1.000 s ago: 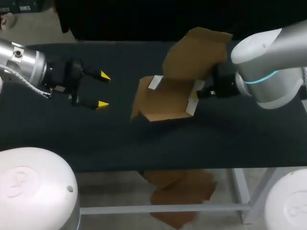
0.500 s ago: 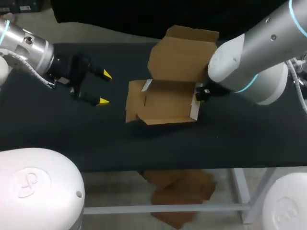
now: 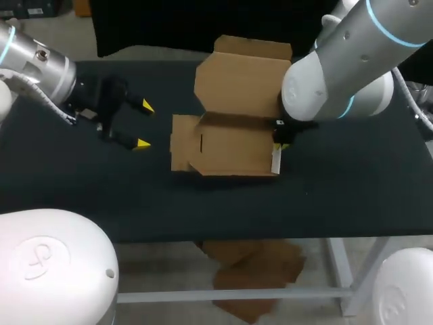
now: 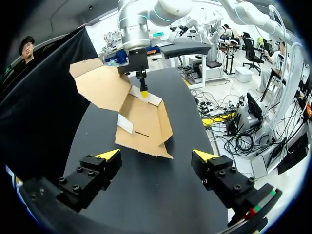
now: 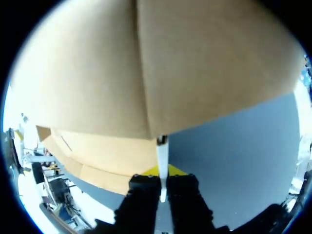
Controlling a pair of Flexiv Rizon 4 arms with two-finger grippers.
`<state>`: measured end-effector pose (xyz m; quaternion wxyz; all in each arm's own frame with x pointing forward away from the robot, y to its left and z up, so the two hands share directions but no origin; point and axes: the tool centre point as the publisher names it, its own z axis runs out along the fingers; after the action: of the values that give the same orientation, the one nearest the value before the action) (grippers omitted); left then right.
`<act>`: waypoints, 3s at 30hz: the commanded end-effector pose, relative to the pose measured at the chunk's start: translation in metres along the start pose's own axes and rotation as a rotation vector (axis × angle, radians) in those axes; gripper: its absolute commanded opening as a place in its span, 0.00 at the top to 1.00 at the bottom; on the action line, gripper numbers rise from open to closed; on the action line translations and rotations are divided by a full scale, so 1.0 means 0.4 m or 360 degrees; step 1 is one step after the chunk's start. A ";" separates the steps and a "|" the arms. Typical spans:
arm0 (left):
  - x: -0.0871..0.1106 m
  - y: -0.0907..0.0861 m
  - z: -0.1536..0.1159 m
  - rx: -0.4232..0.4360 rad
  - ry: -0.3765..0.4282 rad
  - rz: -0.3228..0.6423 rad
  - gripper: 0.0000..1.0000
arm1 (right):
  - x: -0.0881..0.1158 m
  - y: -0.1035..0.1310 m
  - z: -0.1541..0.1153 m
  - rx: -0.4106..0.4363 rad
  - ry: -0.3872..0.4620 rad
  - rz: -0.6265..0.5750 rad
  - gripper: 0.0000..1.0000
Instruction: Assemble the packaging by folding the flat box into shape, placing the metal phone stand inside, and closing the box properly
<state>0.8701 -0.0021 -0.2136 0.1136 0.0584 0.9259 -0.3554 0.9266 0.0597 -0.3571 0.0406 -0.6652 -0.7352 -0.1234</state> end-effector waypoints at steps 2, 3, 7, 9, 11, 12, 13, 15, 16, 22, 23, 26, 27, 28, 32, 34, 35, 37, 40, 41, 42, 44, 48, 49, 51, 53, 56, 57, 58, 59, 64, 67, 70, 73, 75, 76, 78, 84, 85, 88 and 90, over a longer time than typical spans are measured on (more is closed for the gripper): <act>-0.004 0.000 0.009 -0.0047 0.0001 -0.0010 0.00 | 0.008 -0.001 0.006 0.0615 -0.0338 0.0043 1.00; -0.006 0.002 0.011 -0.0054 0.0000 -0.0011 0.00 | 0.010 -0.005 0.010 0.0647 -0.0348 0.0047 1.00; -0.007 0.008 0.021 -0.0085 -0.0005 -0.0019 0.00 | 0.017 -0.023 0.016 0.0738 -0.0395 0.0087 1.00; -0.005 0.011 0.025 -0.0104 -0.0002 -0.0016 0.00 | 0.019 -0.032 0.020 0.0772 -0.0390 0.0088 1.00; -0.001 0.014 0.027 -0.0106 0.0001 -0.0012 0.00 | 0.018 -0.041 0.025 0.0797 -0.0403 0.0110 1.00; 0.000 0.016 0.028 -0.0108 0.0001 -0.0010 0.00 | 0.017 -0.045 0.027 0.0805 -0.0395 0.0111 1.00; 0.002 0.017 0.028 -0.0108 0.0002 -0.0009 0.00 | 0.017 -0.049 0.030 0.0813 -0.0399 0.0119 1.00; 0.004 0.020 0.029 -0.0110 0.0002 -0.0007 0.00 | 0.017 -0.057 0.033 0.0828 -0.0383 0.0124 1.00; 0.005 0.021 0.030 -0.0111 0.0003 -0.0006 0.00 | 0.017 -0.061 0.036 0.0839 -0.0385 0.0132 1.00; 0.008 0.024 0.034 -0.0174 0.0042 0.0002 0.00 | 0.011 -0.078 0.039 0.0873 -0.0397 0.0209 1.00; 0.008 0.024 0.034 -0.0174 0.0042 0.0002 0.00 | 0.011 -0.078 0.039 0.0873 -0.0397 0.0209 1.00; 0.008 0.024 0.034 -0.0174 0.0042 0.0002 0.00 | 0.011 -0.078 0.039 0.0873 -0.0397 0.0209 1.00; 0.008 0.024 0.034 -0.0174 0.0042 0.0002 0.00 | 0.011 -0.078 0.039 0.0873 -0.0397 0.0209 1.00; 0.008 0.024 0.034 -0.0174 0.0042 0.0002 0.00 | 0.011 -0.078 0.039 0.0873 -0.0397 0.0209 1.00; 0.008 0.024 0.034 -0.0174 0.0042 0.0002 0.00 | 0.011 -0.078 0.039 0.0873 -0.0397 0.0209 1.00; 0.008 0.024 0.034 -0.0174 0.0042 0.0002 0.00 | 0.011 -0.078 0.039 0.0873 -0.0397 0.0209 1.00; 0.008 0.024 0.034 -0.0174 0.0042 0.0002 0.00 | 0.011 -0.078 0.039 0.0873 -0.0397 0.0209 1.00; 0.008 0.024 0.034 -0.0174 0.0042 0.0002 0.00 | 0.011 -0.077 0.045 0.0880 -0.0400 0.0211 1.00; 0.008 0.024 0.034 -0.0174 0.0042 0.0002 0.00 | 0.006 -0.081 0.056 0.0907 -0.0380 0.0221 1.00; 0.008 0.024 0.034 -0.0174 0.0042 0.0002 0.00 | 0.004 -0.084 0.059 0.0929 -0.0364 0.0219 1.00; 0.008 0.024 0.034 -0.0174 0.0042 0.0002 0.00 | 0.002 -0.087 0.063 0.0953 -0.0359 0.0221 1.00; 0.008 0.024 0.034 -0.0174 0.0042 0.0002 0.00 | -0.001 -0.091 0.073 0.1005 -0.0354 0.0244 1.00; 0.008 0.024 0.034 -0.0174 0.0042 0.0002 0.00 | -0.011 -0.094 0.083 0.1085 -0.0296 0.0266 1.00; 0.008 0.024 0.034 -0.0174 0.0042 0.0002 0.00 | -0.013 -0.094 0.083 0.1099 -0.0291 0.0269 1.00; 0.008 0.024 0.034 -0.0174 0.0042 0.0002 0.00 | -0.016 -0.092 0.086 0.1139 -0.0270 0.0254 1.00; 0.008 0.024 0.034 -0.0174 0.0042 0.0002 0.00 | -0.018 -0.089 0.087 0.1161 -0.0286 0.0260 1.00; 0.008 0.024 0.034 -0.0174 0.0042 0.0002 0.00 | -0.019 -0.084 0.089 0.1183 -0.0281 0.0242 1.00; 0.008 0.024 0.034 -0.0174 0.0042 0.0002 0.00 | -0.018 -0.083 0.090 0.1187 -0.0284 0.0235 1.00; 0.008 0.024 0.034 -0.0174 0.0042 0.0002 0.00 | -0.016 -0.083 0.091 0.1188 -0.0283 0.0224 1.00; 0.008 0.024 0.034 -0.0174 0.0042 0.0002 0.00 | -0.014 -0.083 0.094 0.1187 -0.0288 0.0222 1.00; 0.008 0.024 0.034 -0.0174 0.0042 0.0002 0.00 | -0.008 -0.085 0.110 0.1173 -0.0304 0.0199 1.00; 0.008 0.024 0.034 -0.0174 0.0042 0.0002 0.00 | -0.006 -0.087 0.115 0.1159 -0.0320 0.0203 1.00; 0.008 0.024 0.034 -0.0174 0.0042 0.0002 0.00 | -0.005 -0.088 0.117 0.1142 -0.0341 0.0212 0.96; 0.008 0.024 0.034 -0.0174 0.0042 0.0002 0.00 | -0.005 -0.090 0.116 0.1114 -0.0365 0.0231 0.91; 0.008 0.024 0.034 -0.0174 0.0042 0.0002 0.00 | -0.006 -0.092 0.114 0.1080 -0.0385 0.0248 0.90; 0.008 0.024 0.034 -0.0174 0.0042 0.0002 0.00 | -0.005 -0.094 0.113 0.1069 -0.0385 0.0248 0.89; 0.008 0.024 0.034 -0.0174 0.0042 0.0002 0.00 | -0.005 -0.096 0.113 0.1031 -0.0392 0.0254 0.88; 0.008 0.024 0.034 -0.0174 0.0042 0.0002 0.00 | -0.009 -0.103 0.114 0.0940 -0.0370 0.0268 0.85; 0.008 0.024 0.034 -0.0174 0.0042 0.0002 0.00 | -0.009 -0.105 0.114 0.0934 -0.0366 0.0266 0.85; 0.008 0.024 0.034 -0.0174 0.0042 0.0002 0.00 | -0.010 -0.107 0.117 0.0900 -0.0369 0.0281 0.86; 0.008 0.024 0.034 -0.0174 0.0042 0.0002 0.00 | -0.010 -0.107 0.118 0.0867 -0.0383 0.0310 0.87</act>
<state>0.8718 -0.0044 -0.2314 0.1060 0.0575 0.9446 -0.3054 0.8968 0.0656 -0.4100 0.1611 -0.7000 -0.6711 0.1837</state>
